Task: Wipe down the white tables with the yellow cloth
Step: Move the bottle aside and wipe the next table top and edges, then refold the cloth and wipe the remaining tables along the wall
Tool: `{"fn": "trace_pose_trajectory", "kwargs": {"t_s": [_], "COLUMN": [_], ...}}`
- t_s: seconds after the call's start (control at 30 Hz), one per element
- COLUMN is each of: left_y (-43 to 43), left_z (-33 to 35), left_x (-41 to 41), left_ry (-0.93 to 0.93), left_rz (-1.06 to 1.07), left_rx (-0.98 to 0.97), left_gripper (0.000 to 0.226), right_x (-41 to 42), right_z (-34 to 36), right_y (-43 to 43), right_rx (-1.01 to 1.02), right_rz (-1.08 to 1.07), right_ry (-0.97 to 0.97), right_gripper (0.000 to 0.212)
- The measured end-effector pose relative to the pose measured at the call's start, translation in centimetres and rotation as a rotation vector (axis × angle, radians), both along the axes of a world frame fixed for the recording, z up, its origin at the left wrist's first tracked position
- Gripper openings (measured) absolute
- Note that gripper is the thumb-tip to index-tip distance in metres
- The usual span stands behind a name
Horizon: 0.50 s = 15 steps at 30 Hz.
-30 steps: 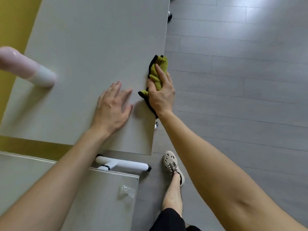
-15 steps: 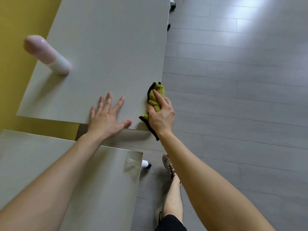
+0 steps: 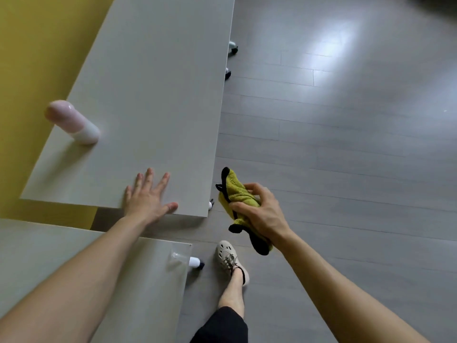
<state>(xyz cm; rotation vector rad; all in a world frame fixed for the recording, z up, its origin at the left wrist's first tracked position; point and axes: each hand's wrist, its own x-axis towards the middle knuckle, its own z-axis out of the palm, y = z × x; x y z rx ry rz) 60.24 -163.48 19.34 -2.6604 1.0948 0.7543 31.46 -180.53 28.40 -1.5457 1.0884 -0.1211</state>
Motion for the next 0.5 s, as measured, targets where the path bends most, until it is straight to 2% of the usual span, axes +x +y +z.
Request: {"fn": "trace_pose_trajectory", "kwargs": {"t_s": [0.17,0.23,0.27,0.3,0.37,0.4,0.43,0.5], "left_y": [-0.9,-1.8,-2.7,-3.7,-5.7,-6.7,-7.6,-9.5], "left_z": [0.8,2.2,3.2,4.6,7.9,9.4,10.5,12.5], "left_x": [0.1,0.1,-0.1,-0.7,-3.6,-5.2,-6.6,-8.3], "left_ry": [0.025,0.121,0.251,0.459,0.987,1.194,1.300,1.309], "left_rz": [0.041,0.079,0.111,0.158,0.321,0.384,0.422,0.442], "left_rx": [0.044,0.046,-0.029,-0.151,-0.485,-0.616,-0.706,-0.798], "left_gripper": [0.114,0.115,0.113,0.110,0.101,0.088,0.069,0.040], "right_x": [0.9,0.8,0.7,0.6,0.5,0.5,0.5,0.6], "right_z": [3.0,3.6,3.8,4.1,4.7,5.2,5.8,7.0], "right_y": [-3.5,-4.6,-5.2,-5.9,-7.1,-7.7,-8.1,-9.1], "right_rx": [-0.050,-0.035,-0.021,0.015,0.121,0.163,0.193,0.225], "right_rz": [0.203,0.285,0.314,0.332,0.334,0.328,0.323,0.271], "right_ry": [-0.010,-0.023,-0.028,-0.046,-0.114,-0.149,-0.181,-0.214], "right_gripper": [0.051,0.048,0.047,0.047,0.049,0.051,0.055,0.058]}}
